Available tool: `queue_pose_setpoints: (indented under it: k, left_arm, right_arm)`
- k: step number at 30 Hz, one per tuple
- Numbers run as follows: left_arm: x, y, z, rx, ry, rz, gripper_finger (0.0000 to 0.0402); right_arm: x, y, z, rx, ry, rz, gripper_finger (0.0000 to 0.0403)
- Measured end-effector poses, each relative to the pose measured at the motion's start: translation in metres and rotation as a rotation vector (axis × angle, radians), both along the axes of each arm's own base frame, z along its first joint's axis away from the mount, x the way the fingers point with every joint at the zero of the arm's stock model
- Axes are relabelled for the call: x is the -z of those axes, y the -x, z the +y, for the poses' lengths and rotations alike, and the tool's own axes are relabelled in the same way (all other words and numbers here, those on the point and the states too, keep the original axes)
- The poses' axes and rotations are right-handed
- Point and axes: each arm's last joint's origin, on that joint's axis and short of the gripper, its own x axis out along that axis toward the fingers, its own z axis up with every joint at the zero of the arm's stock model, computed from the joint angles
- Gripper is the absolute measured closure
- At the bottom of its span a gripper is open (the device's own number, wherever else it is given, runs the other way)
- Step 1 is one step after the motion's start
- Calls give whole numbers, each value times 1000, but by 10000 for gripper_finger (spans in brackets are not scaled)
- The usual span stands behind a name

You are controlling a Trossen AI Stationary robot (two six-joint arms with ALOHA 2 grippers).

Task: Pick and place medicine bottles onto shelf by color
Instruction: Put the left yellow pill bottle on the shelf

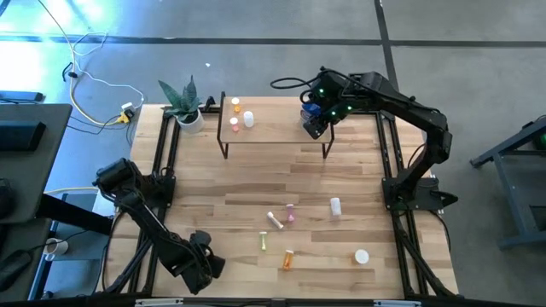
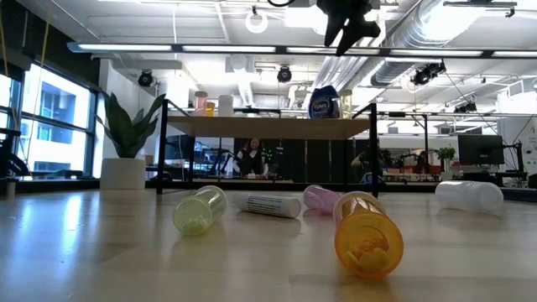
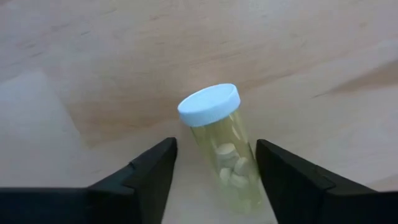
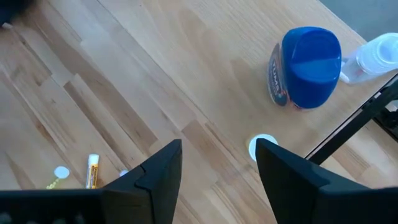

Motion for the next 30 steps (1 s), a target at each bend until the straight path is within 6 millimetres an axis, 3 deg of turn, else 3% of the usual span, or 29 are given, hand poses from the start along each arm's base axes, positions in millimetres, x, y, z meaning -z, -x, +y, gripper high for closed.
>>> queue_pose_setpoints:
  k: [8,13,21,30]
  left_arm:
    - [0,2,1,89,19,42,277]
    - [-1,2,1,111,22,40,310]
    - [-24,-4,4,189,55,-101,309]
    - [-58,-21,25,232,-80,-376,308]
  right_arm:
    - [0,0,0,-2,1,0,208]
    - [0,0,0,-3,1,0,208]
    - [0,-4,10,-120,-14,-6,208]
    - [-1,-11,33,-345,-102,-55,208]
